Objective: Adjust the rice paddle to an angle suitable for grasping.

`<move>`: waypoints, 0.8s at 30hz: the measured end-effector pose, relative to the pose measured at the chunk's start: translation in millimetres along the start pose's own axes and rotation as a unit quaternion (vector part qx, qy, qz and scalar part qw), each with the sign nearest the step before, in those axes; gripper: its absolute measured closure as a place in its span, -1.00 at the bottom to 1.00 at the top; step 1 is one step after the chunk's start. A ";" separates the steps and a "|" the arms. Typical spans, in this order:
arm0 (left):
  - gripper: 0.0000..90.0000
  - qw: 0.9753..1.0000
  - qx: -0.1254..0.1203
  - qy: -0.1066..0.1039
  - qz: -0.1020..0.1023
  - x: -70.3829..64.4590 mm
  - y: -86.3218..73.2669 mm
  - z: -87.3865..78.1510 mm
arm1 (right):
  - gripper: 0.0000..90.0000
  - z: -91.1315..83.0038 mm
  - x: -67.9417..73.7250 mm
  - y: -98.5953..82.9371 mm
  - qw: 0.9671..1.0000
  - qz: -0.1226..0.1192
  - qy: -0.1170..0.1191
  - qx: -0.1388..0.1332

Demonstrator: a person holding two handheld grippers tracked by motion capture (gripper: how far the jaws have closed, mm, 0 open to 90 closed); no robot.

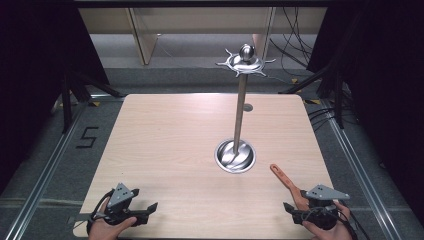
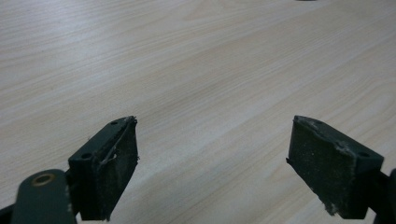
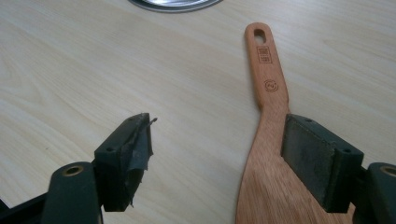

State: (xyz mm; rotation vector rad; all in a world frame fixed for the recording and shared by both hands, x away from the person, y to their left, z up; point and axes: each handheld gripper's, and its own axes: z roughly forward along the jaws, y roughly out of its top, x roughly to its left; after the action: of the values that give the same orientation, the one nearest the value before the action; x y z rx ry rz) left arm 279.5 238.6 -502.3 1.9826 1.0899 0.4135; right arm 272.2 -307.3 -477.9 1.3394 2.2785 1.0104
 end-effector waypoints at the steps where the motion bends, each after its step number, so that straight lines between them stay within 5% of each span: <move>1: -0.67 1.000 0.006 0.000 0.004 0.1 0.4 -0.8 | -0.43 0.6 -0.9 0.1 1.000 -0.008 0.000 0.003; 3: -0.67 1.000 -0.010 0.003 -0.012 -2.9 0.1 1.4 | -0.43 1.2 -3.8 0.7 1.000 -0.018 0.004 0.006; 5: -0.67 1.000 -0.010 0.000 -0.013 -2.6 0.1 2.2 | -0.42 1.9 -0.9 0.2 1.000 -0.006 -0.006 0.006; 7: -0.67 1.000 -0.009 0.001 -0.014 -3.0 0.0 2.0 | -0.42 3.4 -5.5 0.9 1.000 -0.029 -0.002 0.004; 9: -0.67 1.000 -0.008 0.000 -0.006 -2.3 0.3 1.7 | -0.42 2.0 -4.8 2.4 1.000 -0.025 -0.011 0.008; 16: -0.67 1.000 -0.019 -0.009 -0.021 -3.1 0.1 2.2 | -0.53 3.9 -8.1 11.1 0.999 -0.036 0.016 0.029; 18: -0.67 0.999 -0.024 -0.008 -0.028 -3.4 0.6 1.9 | -0.59 3.7 -5.3 12.1 1.000 -0.013 0.005 0.024; 24: -0.67 0.999 -0.026 -0.008 -0.026 -3.4 0.3 1.2 | -0.47 3.0 -16.1 25.1 0.997 -0.031 0.012 0.069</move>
State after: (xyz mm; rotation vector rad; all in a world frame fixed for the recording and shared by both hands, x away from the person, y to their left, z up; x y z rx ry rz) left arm 278.4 235.2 -502.5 1.9055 1.1070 0.3928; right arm 298.1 -311.9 -463.6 1.3057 2.4307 0.8663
